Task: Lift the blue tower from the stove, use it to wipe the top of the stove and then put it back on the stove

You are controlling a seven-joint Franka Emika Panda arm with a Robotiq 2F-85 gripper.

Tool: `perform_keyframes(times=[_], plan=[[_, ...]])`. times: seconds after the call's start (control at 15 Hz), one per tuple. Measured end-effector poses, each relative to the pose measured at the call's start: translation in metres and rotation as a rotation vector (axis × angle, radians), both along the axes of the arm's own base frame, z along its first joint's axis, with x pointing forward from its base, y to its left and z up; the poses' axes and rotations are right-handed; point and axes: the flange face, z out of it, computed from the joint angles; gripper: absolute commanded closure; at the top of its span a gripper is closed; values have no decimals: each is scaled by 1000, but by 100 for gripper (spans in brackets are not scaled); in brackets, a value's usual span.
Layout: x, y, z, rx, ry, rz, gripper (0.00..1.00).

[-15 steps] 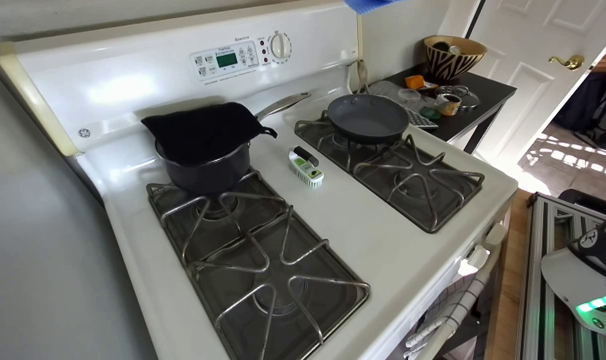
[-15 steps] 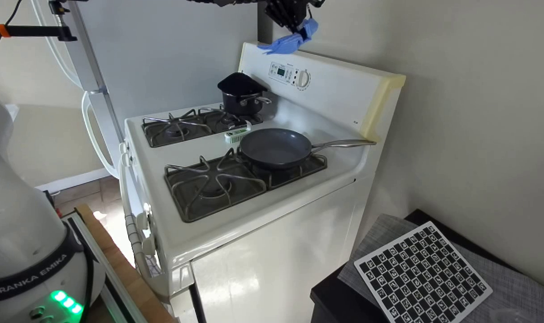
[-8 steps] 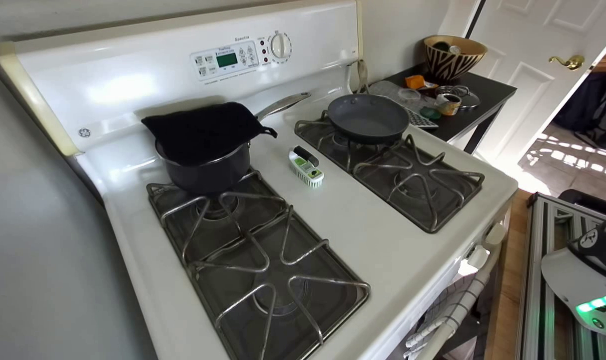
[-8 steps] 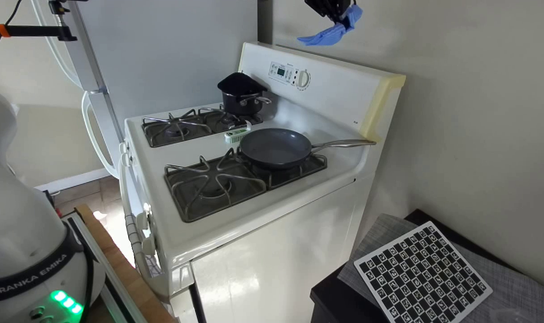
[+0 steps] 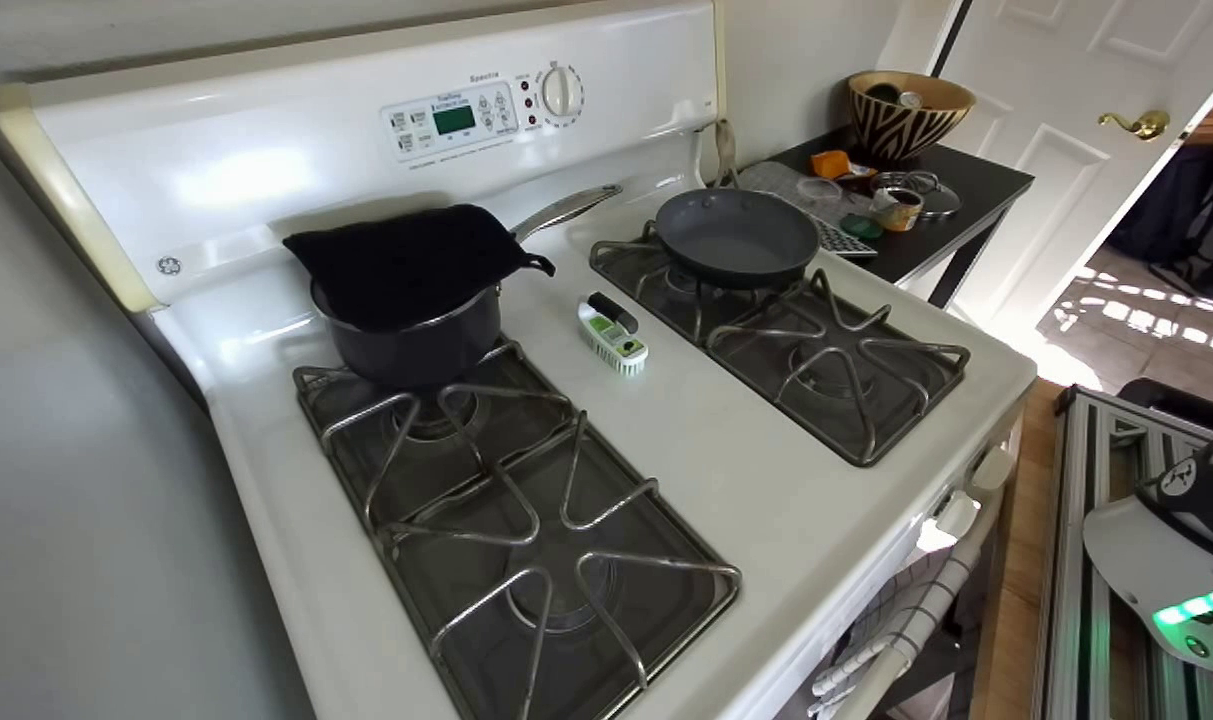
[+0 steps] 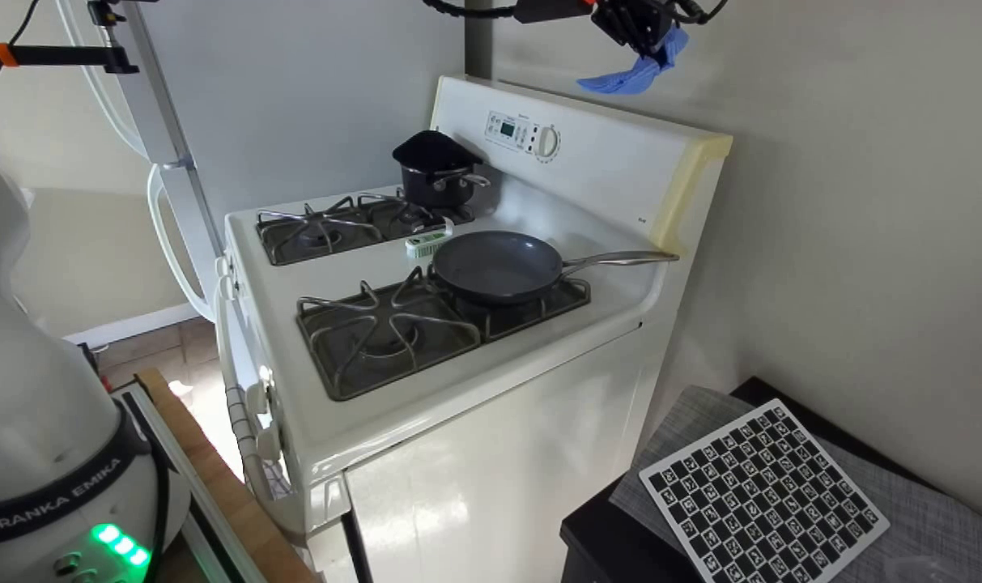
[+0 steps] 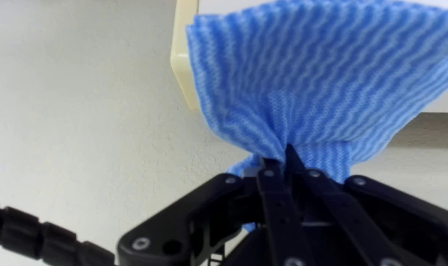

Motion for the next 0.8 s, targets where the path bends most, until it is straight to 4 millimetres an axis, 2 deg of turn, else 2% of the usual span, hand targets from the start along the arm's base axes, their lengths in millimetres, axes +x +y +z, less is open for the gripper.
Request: perform_keyframes(times=[0.4, 0.8], plan=[[41, 1, -18, 41, -3, 5, 100], [63, 1, -42, 83, 9, -11, 100]])
